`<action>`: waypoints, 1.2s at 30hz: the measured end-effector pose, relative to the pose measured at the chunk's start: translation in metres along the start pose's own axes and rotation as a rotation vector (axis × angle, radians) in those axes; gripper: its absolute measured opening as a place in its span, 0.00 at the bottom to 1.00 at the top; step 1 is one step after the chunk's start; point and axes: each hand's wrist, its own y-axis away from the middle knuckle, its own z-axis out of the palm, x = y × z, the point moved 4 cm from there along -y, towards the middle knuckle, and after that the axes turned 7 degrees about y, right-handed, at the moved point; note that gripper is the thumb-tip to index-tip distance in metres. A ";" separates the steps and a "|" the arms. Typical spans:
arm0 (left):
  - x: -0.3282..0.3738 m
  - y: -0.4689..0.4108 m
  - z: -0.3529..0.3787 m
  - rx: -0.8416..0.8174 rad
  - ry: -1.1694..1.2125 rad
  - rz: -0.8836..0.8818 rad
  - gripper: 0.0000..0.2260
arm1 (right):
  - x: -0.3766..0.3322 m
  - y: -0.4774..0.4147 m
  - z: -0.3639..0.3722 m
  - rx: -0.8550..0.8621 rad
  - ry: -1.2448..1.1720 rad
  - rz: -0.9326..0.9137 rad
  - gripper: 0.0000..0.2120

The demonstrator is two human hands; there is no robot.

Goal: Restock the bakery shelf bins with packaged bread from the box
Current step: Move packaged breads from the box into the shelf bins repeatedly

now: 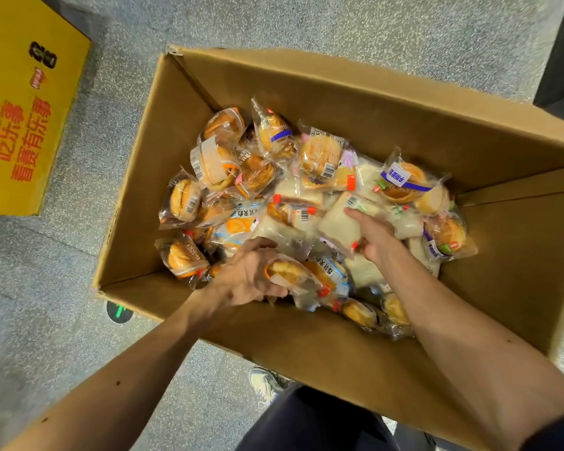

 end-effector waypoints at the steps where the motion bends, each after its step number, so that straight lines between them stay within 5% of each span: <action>1: -0.007 0.002 -0.003 0.024 0.048 -0.010 0.28 | 0.000 0.002 0.002 -0.046 0.010 0.012 0.19; 6: -0.036 0.002 -0.015 0.115 0.304 -0.119 0.30 | 0.005 0.001 0.003 -0.151 -0.064 0.035 0.20; 13: -0.043 -0.012 -0.007 -0.001 0.810 -0.266 0.24 | 0.045 0.018 0.012 -0.386 -0.097 0.048 0.21; 18: -0.060 -0.013 -0.007 -0.026 0.828 -0.340 0.40 | 0.056 0.032 0.042 -0.444 -0.071 0.101 0.20; 23: -0.051 -0.001 -0.013 -0.023 0.890 -0.358 0.27 | 0.056 0.047 0.041 -0.456 -0.073 0.076 0.23; 29: -0.011 0.015 -0.031 -0.058 0.832 -0.259 0.41 | 0.034 0.088 0.022 -0.425 -0.113 -0.068 0.18; 32: 0.022 0.027 -0.047 -0.119 0.795 -0.198 0.37 | 0.022 0.116 0.010 -0.389 -0.133 -0.171 0.18; 36: 0.070 0.042 -0.078 -0.135 0.669 -0.069 0.18 | 0.001 0.163 -0.007 -0.286 -0.167 -0.315 0.13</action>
